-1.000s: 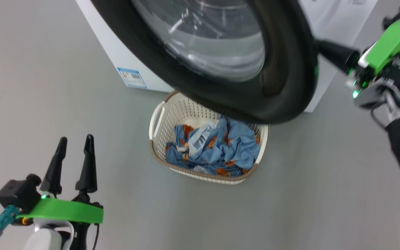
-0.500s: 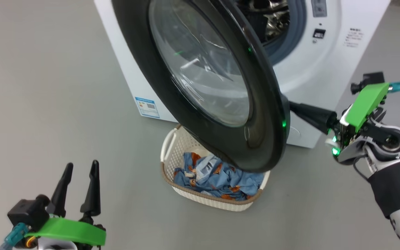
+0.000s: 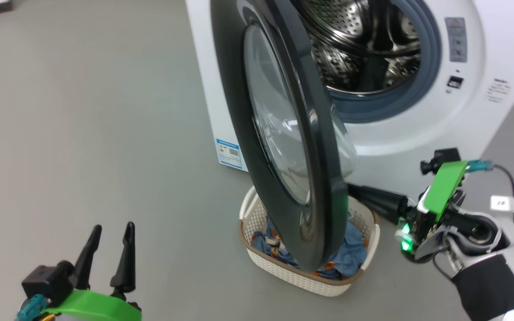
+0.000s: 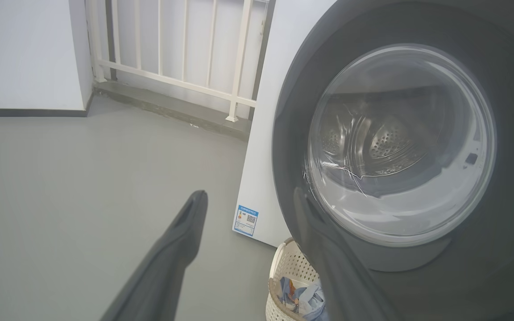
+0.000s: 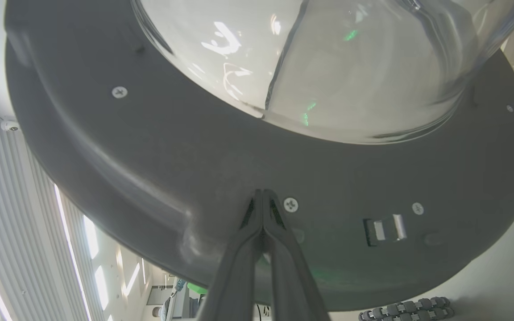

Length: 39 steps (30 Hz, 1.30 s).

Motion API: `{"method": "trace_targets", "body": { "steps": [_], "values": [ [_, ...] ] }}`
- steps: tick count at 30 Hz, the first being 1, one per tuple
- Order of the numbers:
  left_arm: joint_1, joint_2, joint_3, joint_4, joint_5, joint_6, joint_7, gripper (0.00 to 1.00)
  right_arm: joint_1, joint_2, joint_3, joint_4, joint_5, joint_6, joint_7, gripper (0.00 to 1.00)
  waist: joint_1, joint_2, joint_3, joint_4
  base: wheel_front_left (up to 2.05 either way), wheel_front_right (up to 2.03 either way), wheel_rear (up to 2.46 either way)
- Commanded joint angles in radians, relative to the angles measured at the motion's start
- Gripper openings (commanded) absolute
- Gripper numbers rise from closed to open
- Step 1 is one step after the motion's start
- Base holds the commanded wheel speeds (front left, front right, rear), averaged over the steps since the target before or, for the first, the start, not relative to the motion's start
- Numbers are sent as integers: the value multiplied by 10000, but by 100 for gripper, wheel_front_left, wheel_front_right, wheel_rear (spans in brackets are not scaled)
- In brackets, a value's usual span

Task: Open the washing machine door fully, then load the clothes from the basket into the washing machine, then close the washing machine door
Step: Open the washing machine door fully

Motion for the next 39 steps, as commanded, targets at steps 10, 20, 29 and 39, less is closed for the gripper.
{"method": "trace_targets", "body": {
  "steps": [10, 20, 29, 39],
  "values": [
    [142, 485, 358, -724, 40, 246, 164, 100, 317, 783, 223, -485, 153, 60, 346, 0, 0, 0, -272, 791, 0, 0, 0],
    [240, 582, 396, -911, -18, 380, 145, 100, 199, 1029, 138, -323, 41, 60, 492, 0, 0, 0, -255, 783, 0, 0, 0],
    [144, 567, 204, -818, -11, 384, 246, 100, 526, 933, -199, -416, 13, 60, 453, 0, 0, 0, -470, 642, 0, 0, 0],
    [168, 580, 156, -829, -49, 434, 207, 100, 681, 959, -475, -600, -86, 60, 195, 56, 0, 0, -627, -95, 0, 0, 0]
  ]
}}
